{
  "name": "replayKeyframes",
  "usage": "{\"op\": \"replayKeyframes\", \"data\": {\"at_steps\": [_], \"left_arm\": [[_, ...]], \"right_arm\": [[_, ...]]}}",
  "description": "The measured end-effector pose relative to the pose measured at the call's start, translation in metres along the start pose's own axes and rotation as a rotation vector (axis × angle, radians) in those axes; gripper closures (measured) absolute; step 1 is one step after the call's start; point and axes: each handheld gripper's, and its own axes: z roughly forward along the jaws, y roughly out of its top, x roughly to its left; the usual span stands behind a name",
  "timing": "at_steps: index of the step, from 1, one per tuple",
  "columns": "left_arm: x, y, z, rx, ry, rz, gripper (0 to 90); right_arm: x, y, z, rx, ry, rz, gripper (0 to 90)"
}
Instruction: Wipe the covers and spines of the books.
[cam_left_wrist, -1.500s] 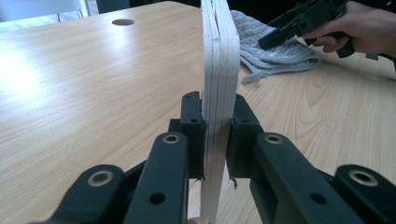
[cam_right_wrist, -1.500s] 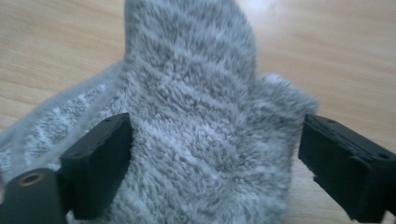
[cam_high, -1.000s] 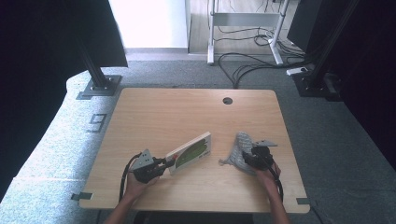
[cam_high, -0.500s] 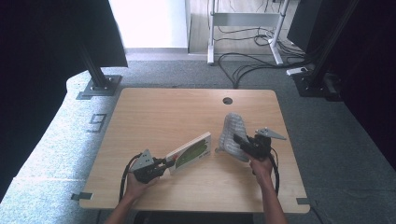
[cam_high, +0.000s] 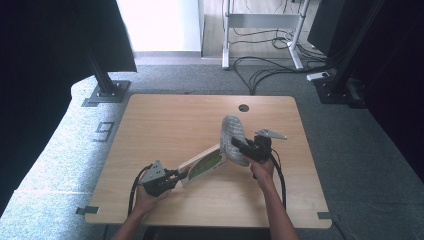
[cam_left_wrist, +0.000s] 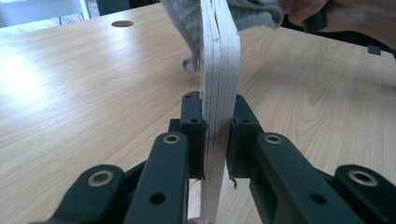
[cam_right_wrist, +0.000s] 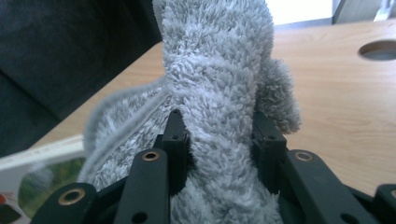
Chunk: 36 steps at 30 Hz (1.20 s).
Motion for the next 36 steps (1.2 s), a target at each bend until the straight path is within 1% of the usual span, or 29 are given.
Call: {"op": "replayKeyframes", "data": {"at_steps": [2, 5, 7, 9, 11, 12, 17, 19, 23, 24, 26, 30, 33, 35, 36], "left_arm": [[0.0, 0.0, 0.0, 0.001, 0.0, 0.001, 79.9], [0.0, 0.0, 0.0, 0.002, 0.003, 0.004, 79.9], [0.0, 0.0, 0.0, 0.001, 0.003, -0.001, 79.9], [0.0, 0.0, 0.0, 0.001, 0.002, 0.0, 79.9], [0.0, 0.0, 0.0, 0.002, 0.002, 0.001, 79.9], [0.0, 0.0, 0.0, 0.002, 0.002, 0.001, 79.9], [-0.001, 0.0, 0.0, 0.003, 0.004, 0.005, 79.9], [-0.001, 0.0, 0.0, 0.003, 0.004, 0.006, 79.9], [0.0, 0.0, 0.0, 0.002, 0.004, 0.004, 79.8], [0.0, 0.0, 0.0, 0.002, 0.004, 0.005, 79.8], [0.0, 0.0, 0.0, 0.001, 0.005, 0.003, 79.8], [0.0, 0.0, 0.0, 0.001, 0.003, 0.002, 79.8], [0.0, 0.0, 0.0, 0.0, 0.004, 0.002, 79.8], [0.0, 0.0, 0.0, 0.001, 0.004, 0.004, 79.8], [-0.001, 0.0, 0.001, 0.001, 0.004, 0.005, 79.8]], "right_arm": [[0.0, -0.004, 0.005, 0.019, 0.012, 0.0, 63.6], [0.002, -0.01, 0.013, 0.07, 0.036, -0.01, 63.5], [0.004, -0.012, 0.016, 0.077, 0.024, -0.017, 63.6], [0.003, -0.013, 0.017, 0.083, 0.024, 0.0, 63.5], [0.004, -0.015, 0.018, 0.104, 0.008, -0.009, 63.5], [0.003, -0.017, 0.019, 0.104, 0.005, -0.01, 63.5], [-0.002, -0.023, 0.02, 0.12, 0.011, 0.011, 63.4], [-0.003, -0.024, 0.02, 0.119, 0.016, 0.014, 63.3], [-0.004, -0.023, 0.019, 0.109, 0.011, 0.015, 62.7], [-0.005, -0.023, 0.018, 0.103, 0.007, 0.013, 62.7], [-0.008, -0.019, 0.013, 0.072, 0.002, 0.033, 62.7], [-0.017, -0.011, 0.001, 0.012, -0.032, 0.059, 62.8], [-0.022, -0.008, -0.003, -0.004, -0.045, 0.078, 62.7], [-0.024, -0.008, -0.002, -0.006, -0.064, 0.084, 62.7], [-0.024, -0.008, -0.002, -0.005, -0.066, 0.088, 62.8]]}}
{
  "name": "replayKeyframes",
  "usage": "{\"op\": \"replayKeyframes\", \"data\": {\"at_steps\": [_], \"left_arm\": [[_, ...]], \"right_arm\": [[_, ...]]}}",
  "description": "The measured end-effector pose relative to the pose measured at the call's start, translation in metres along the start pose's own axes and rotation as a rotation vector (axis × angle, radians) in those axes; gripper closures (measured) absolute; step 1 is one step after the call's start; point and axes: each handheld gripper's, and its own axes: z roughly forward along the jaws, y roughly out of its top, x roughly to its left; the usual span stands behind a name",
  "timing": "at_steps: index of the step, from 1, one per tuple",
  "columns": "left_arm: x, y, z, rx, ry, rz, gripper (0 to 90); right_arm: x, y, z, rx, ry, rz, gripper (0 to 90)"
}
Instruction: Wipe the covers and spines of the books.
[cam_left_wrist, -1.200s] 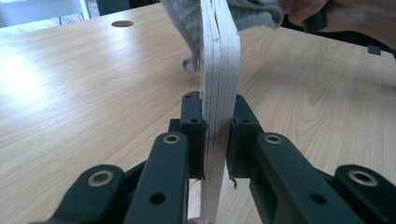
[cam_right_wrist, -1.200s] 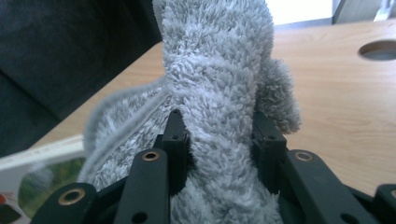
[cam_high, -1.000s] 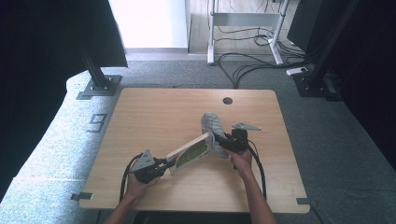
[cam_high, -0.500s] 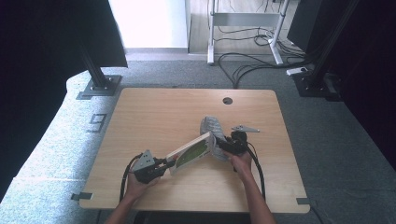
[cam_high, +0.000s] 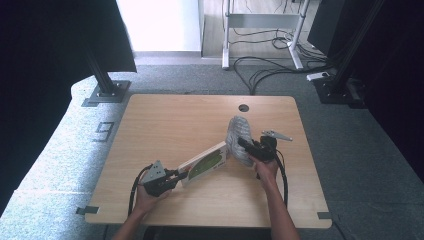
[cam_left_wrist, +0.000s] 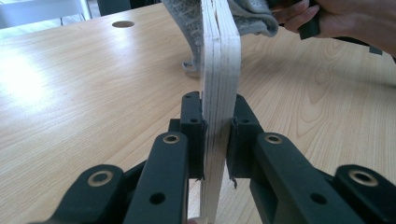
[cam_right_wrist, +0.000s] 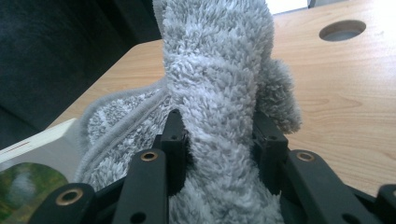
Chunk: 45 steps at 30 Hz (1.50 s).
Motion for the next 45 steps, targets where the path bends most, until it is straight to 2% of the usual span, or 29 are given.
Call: {"op": "replayKeyframes", "data": {"at_steps": [3, 5, 9, 12, 14, 15, 18, 22, 26, 29, 33, 36, 41, 45], "left_arm": [[0.0, 0.0, 0.0, 0.0, 0.001, 0.001, 79.8], [-0.001, 0.0, 0.0, 0.0, 0.001, 0.002, 79.8], [-0.001, 0.0, 0.001, 0.001, 0.002, 0.008, 79.8], [-0.001, 0.001, 0.001, 0.002, 0.003, 0.006, 79.8], [-0.001, 0.001, 0.001, 0.002, 0.003, 0.007, 79.8], [-0.001, 0.001, 0.001, 0.001, 0.003, 0.008, 79.8], [-0.001, 0.001, 0.001, 0.002, 0.003, 0.007, 79.8], [-0.001, 0.0, 0.001, 0.002, 0.003, 0.007, 79.8], [-0.001, 0.0, 0.001, 0.001, 0.003, 0.006, 79.7], [-0.001, 0.0, 0.001, 0.001, 0.003, 0.007, 79.7], [-0.001, 0.001, 0.001, 0.002, 0.002, 0.006, 79.7], [-0.001, 0.0, 0.001, 0.001, 0.001, 0.004, 79.7], [-0.001, 0.001, 0.001, 0.003, 0.001, 0.007, 79.7], [-0.002, 0.001, 0.001, 0.004, 0.0, 0.01, 79.7]], "right_arm": [[0.001, -0.003, 0.006, 0.023, 0.011, -0.005, 62.7], [0.006, -0.005, 0.011, 0.042, 0.035, -0.019, 62.6], [0.02, -0.01, 0.02, 0.095, 0.054, -0.088, 62.3], [0.028, -0.014, 0.025, 0.126, 0.014, -0.146, 62.3], [0.027, -0.016, 0.028, 0.153, -0.002, -0.143, 62.3], [0.026, -0.018, 0.03, 0.184, -0.021, -0.145, 62.2], [0.023, -0.027, 0.038, 0.244, -0.055, -0.173, 62.1], [0.018, -0.033, 0.043, 0.272, -0.062, -0.161, 62.0], [0.017, -0.033, 0.042, 0.274, -0.06, -0.154, 61.4], [0.016, -0.03, 0.038, 0.255, -0.059, -0.142, 61.3], [0.015, -0.019, 0.025, 0.176, -0.035, -0.102, 61.5], [0.017, -0.009, 0.014, 0.115, -0.016, -0.091, 61.6], [0.025, 0.006, 0.0, 0.047, 0.012, -0.102, 61.6], [0.031, 0.007, 0.003, 0.061, 0.026, -0.117, 61.6]]}}
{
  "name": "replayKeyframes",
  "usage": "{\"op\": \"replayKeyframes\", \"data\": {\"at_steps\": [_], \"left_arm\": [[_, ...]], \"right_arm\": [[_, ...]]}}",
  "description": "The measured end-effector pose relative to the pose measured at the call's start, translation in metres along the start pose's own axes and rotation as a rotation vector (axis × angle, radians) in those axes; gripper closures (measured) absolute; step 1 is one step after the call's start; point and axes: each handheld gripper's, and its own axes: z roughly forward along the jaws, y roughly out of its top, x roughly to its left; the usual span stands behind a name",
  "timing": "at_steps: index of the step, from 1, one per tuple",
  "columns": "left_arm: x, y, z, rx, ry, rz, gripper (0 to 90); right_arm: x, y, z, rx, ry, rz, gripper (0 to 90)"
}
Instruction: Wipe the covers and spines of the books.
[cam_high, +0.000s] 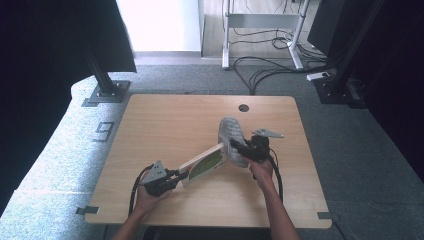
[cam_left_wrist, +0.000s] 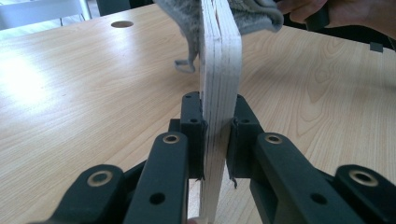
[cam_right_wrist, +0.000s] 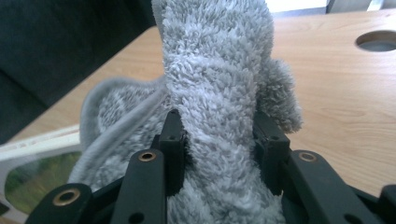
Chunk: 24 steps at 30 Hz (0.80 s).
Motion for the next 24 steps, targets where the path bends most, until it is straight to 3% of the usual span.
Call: {"op": "replayKeyframes", "data": {"at_steps": [4, 9, 12, 18, 22, 24], "left_arm": [[0.0, 0.0, 0.0, 0.0, 0.003, 0.0, 79.8], [0.0, 0.0, 0.0, 0.0, 0.002, -0.003, 79.8], [0.0, 0.0, 0.0, 0.001, 0.002, -0.002, 79.7], [0.0, 0.0, 0.0, 0.001, 0.002, -0.001, 79.7], [0.0, 0.0, 0.0, 0.0, 0.003, 0.0, 79.8], [0.0, 0.0, 0.0, 0.0, 0.003, 0.001, 79.7]], "right_arm": [[0.004, -0.009, 0.015, 0.067, -0.013, -0.013, 61.6], [-0.003, -0.014, 0.022, 0.079, 0.017, 0.078, 61.5], [-0.005, -0.016, 0.022, 0.063, 0.02, 0.094, 61.1], [-0.018, -0.019, 0.018, 0.008, 0.006, 0.174, 61.0], [-0.023, -0.023, 0.021, 0.039, -0.044, 0.163, 61.1], [-0.02, -0.028, 0.026, 0.081, -0.046, 0.112, 61.0]]}}
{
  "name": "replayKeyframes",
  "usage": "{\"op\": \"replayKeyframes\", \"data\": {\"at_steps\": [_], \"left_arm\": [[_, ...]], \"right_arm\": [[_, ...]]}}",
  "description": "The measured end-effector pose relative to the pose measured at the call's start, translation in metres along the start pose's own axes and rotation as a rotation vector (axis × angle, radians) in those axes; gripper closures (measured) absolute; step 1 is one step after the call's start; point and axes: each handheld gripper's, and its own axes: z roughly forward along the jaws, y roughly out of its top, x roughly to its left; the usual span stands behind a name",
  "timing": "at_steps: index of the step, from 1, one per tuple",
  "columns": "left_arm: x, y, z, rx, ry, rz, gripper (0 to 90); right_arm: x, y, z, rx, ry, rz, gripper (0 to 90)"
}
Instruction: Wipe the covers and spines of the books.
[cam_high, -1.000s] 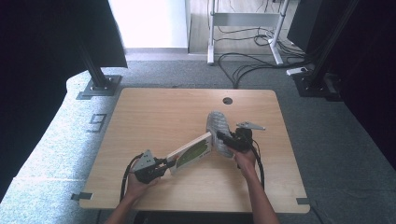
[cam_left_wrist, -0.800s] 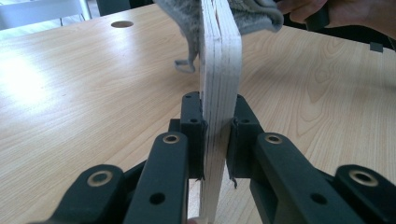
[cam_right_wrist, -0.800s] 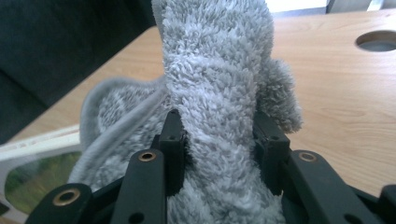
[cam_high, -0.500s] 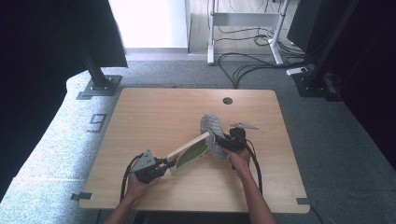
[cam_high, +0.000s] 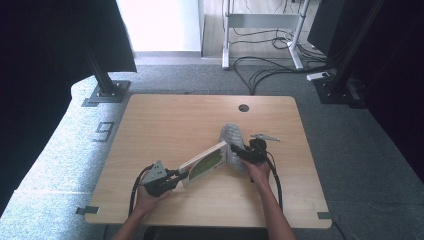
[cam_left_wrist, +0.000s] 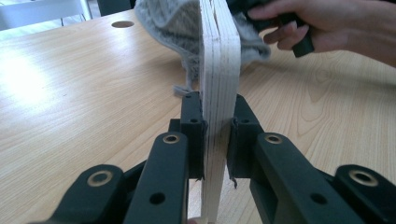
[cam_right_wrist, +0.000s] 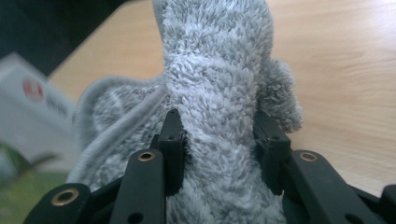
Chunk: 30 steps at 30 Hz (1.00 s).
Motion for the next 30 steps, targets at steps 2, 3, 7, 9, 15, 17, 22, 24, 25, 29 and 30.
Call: {"op": "replayKeyframes", "data": {"at_steps": [2, 3, 7, 9, 15, 17, 22, 24, 25, 29, 30], "left_arm": [[0.0, 0.0, 0.0, 0.0, 0.0, 0.001, 79.8], [0.0, 0.0, 0.0, 0.0, 0.001, 0.001, 79.7], [0.0, 0.0, 0.0, 0.001, 0.002, 0.0, 79.7], [0.0, 0.0, 0.0, 0.001, 0.003, 0.003, 79.7], [-0.001, 0.0, 0.0, 0.002, 0.005, 0.007, 79.6], [0.0, 0.0, 0.0, 0.002, 0.005, 0.006, 79.5], [0.0, 0.0, 0.0, 0.002, 0.004, 0.005, 79.6], [0.0, 0.0, 0.0, 0.001, 0.004, 0.004, 79.5], [0.0, 0.0, 0.0, 0.001, 0.004, 0.004, 79.5], [0.0, 0.0, 0.0, 0.002, 0.005, 0.003, 79.6], [0.0, 0.0, 0.0, 0.002, 0.004, 0.003, 79.6]], "right_arm": [[0.004, -0.003, 0.005, 0.036, 0.01, -0.036, 61.0], [0.007, -0.005, 0.008, 0.061, 0.007, -0.068, 61.1], [0.015, -0.01, 0.016, 0.117, -0.057, -0.152, 61.4], [0.015, -0.012, 0.018, 0.14, -0.077, -0.176, 61.5], [0.021, -0.015, 0.018, 0.144, -0.131, -0.242, 61.4], [0.022, -0.014, 0.015, 0.146, -0.152, -0.266, 61.1], [0.009, -0.008, -0.007, 0.101, -0.228, -0.271, 61.1], [-0.002, -0.005, -0.021, 0.086, -0.262, -0.26, 61.1], [-0.008, -0.004, -0.028, 0.08, -0.276, -0.252, 61.1], [-0.031, -0.002, -0.054, 0.053, -0.351, -0.206, 60.4], [-0.037, -0.003, -0.059, 0.051, -0.377, -0.201, 59.6]]}}
